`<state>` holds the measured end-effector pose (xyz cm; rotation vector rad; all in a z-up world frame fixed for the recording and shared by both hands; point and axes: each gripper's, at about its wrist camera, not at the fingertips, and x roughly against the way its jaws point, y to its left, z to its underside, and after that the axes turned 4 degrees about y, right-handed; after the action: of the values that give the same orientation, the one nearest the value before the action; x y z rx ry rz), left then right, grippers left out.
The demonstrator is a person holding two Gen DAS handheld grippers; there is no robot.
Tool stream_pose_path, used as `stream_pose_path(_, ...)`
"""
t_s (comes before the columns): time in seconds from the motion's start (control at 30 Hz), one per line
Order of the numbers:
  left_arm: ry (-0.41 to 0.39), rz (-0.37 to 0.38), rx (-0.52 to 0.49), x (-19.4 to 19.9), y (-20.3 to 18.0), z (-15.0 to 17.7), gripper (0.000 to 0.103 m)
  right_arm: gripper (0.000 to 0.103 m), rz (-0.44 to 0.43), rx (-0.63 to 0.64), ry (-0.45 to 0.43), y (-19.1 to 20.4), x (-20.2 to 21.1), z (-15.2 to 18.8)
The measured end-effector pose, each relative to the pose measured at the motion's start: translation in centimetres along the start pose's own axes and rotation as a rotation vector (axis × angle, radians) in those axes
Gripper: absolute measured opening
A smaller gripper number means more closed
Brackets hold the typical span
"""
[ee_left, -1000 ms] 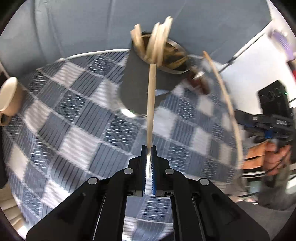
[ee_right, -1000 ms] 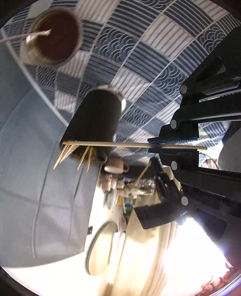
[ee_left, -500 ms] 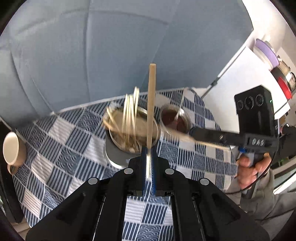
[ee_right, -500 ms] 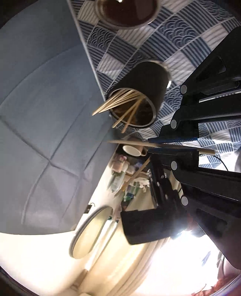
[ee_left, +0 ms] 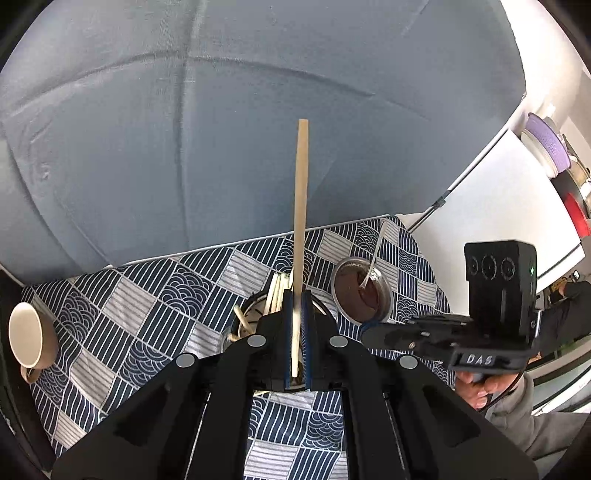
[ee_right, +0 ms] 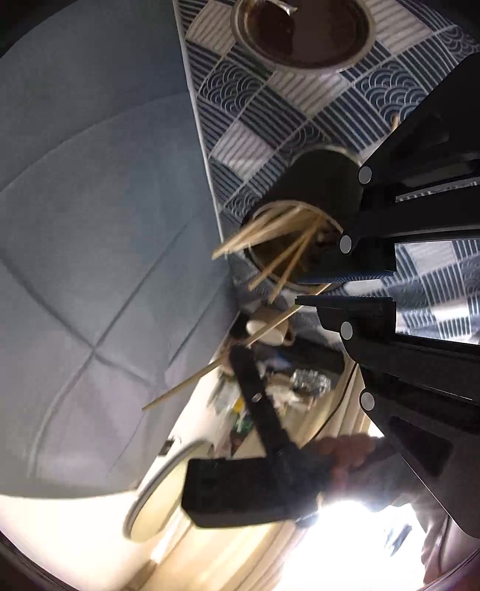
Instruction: Organize utensils
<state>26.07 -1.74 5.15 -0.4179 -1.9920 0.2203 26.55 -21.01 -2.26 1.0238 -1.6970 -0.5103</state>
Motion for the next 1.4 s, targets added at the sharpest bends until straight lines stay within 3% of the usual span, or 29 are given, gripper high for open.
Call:
stream_pose_path(0.27, 0.047, -0.015, -0.022, -2.4, 0.1, 0.6, 0.007, 0.008, 0.029, -0.017, 0.023, -1.0, -0.9, 0.2)
stream_pose_path(0.37, 0.067, -0.028, -0.019, -3.0, 0.5, 1.0, 0.020, 0.009, 0.044, -0.015, 0.030, -1.0, -0.9, 0.3)
stream_pose_path(0.43, 0.069, -0.037, -0.021, -3.1, 0.8, 1.3, 0.035, 0.009, 0.053, -0.014, 0.043, -1.1, -1.1, 0.5)
stream_pose_path(0.53, 0.071, -0.050, -0.025, -2.9, 1.2, 1.6, 0.044, 0.010, 0.098, 0.015, 0.078, -1.2, -1.7, 1.1)
stream_pose_path(0.67, 0.052, -0.067, -0.012, -2.0, 2.1, 2.2, 0.057, 0.031, 0.185, 0.087, 0.153, -1.8, -2.7, 2.9)
stream_pose_path(0.77, 0.036, -0.075, 0.008, -1.0, 2.9, 2.9, 0.062, 0.031, 0.227, 0.129, 0.202, -2.7, -3.4, 4.5)
stream_pose_path(0.83, 0.020, -0.093, 0.032, -0.2, 3.8, 3.5, 0.071, 0.031, 0.252, 0.175, 0.233, -3.0, -4.1, 5.6)
stream_pose_path(1.0, -0.005, -0.124, 0.124, 1.0, 6.5, 5.9, 0.081, 0.031, 0.346, 0.365, 0.317, -3.8, -7.0, 8.3)
stream_pose_path(1.27, 0.070, -0.161, 0.345, 0.0, 11.9, 13.0, 0.083, 0.031, 0.429, 0.712, 0.413, -2.5, -12.4, 10.8)
stream_pose_path(1.4, 0.102, -0.178, 0.400, -0.3, 13.4, 16.4, 0.083, 0.031, 0.442, 0.841, 0.456, -2.1, -15.1, 11.3)
